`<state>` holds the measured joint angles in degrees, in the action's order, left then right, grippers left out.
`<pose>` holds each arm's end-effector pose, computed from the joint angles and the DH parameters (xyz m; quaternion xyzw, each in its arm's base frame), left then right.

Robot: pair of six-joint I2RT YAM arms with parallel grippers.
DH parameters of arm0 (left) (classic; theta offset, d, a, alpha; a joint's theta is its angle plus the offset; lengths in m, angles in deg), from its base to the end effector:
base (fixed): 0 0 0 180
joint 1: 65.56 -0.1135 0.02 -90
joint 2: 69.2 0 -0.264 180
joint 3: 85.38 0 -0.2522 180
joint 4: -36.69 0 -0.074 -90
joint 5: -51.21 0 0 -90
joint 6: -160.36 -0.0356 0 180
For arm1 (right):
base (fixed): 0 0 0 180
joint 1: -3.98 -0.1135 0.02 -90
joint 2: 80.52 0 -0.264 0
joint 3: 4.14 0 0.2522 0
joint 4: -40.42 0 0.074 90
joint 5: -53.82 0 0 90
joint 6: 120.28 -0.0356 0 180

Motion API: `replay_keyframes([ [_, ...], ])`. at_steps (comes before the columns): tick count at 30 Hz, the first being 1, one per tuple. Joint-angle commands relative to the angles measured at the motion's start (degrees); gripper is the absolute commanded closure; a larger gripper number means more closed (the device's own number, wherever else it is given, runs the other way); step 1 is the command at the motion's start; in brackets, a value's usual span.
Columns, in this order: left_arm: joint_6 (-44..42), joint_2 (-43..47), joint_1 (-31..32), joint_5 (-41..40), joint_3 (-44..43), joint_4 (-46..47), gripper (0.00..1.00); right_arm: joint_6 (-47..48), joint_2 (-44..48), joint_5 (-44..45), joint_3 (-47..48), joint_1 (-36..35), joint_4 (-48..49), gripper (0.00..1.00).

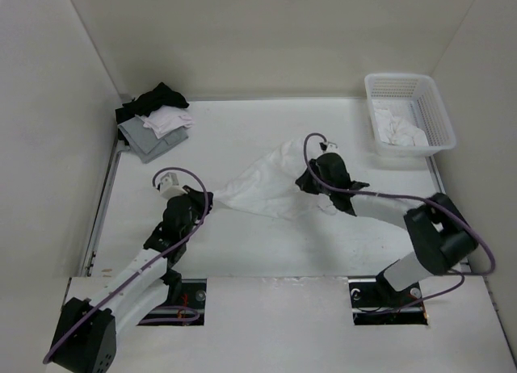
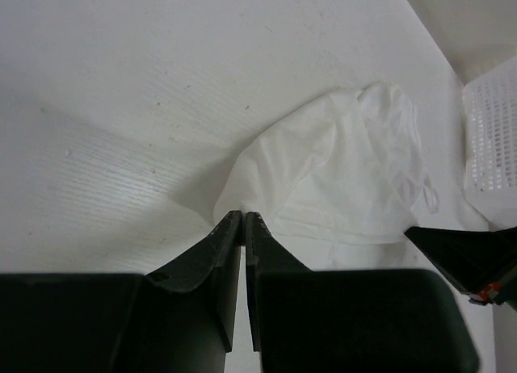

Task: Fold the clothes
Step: Flatten the tank top out

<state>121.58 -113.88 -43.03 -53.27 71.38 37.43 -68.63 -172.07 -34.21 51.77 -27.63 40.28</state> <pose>0.1590 -0.0563 0.1686 -0.2716 0.7729 -0.2555 0.5134 0.2740 0.1672 0.1664 0.0601 0.8880 0.2487 0.3821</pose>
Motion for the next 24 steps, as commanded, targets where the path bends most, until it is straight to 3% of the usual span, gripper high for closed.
replay_keyframes([
  [1, -1.12, 1.35, 0.37, 0.59, -8.35, 3.25, 0.95, 1.6, 15.56, 4.6, 0.83, -1.55, 0.54, 0.99],
  [6, -2.27, 6.35, 3.44, -1.42, -21.61, -2.1, 0.96, 7.05, 39.83, 13.47, 6.87, -7.7, -14.74, 0.99],
  [10, -2.97, 10.4, 4.24, -4.23, -29.79, -5.27, 0.96, 11.09, 49.69, 22.16, 16.44, -14.63, -26.08, 0.99],
  [19, -5.95, 13.75, 7.31, -6.26, -43.69, -10.81, 0.96, 20.76, 51.21, 41.33, 34.39, -37.31, -32.26, 0.99],
  [22, -7.1, 12.7, 7.58, -7.58, -42.91, -11.6, 0.96, 22.18, 48.14, 42.76, 34.49, -38.92, -32.08, 0.99],
  [24, -6.75, 11.03, 7.66, -8.02, -40.81, -11.69, 0.96, 21.65, 46.21, 40.14, 32.22, -33.76, -31.65, 0.99],
])
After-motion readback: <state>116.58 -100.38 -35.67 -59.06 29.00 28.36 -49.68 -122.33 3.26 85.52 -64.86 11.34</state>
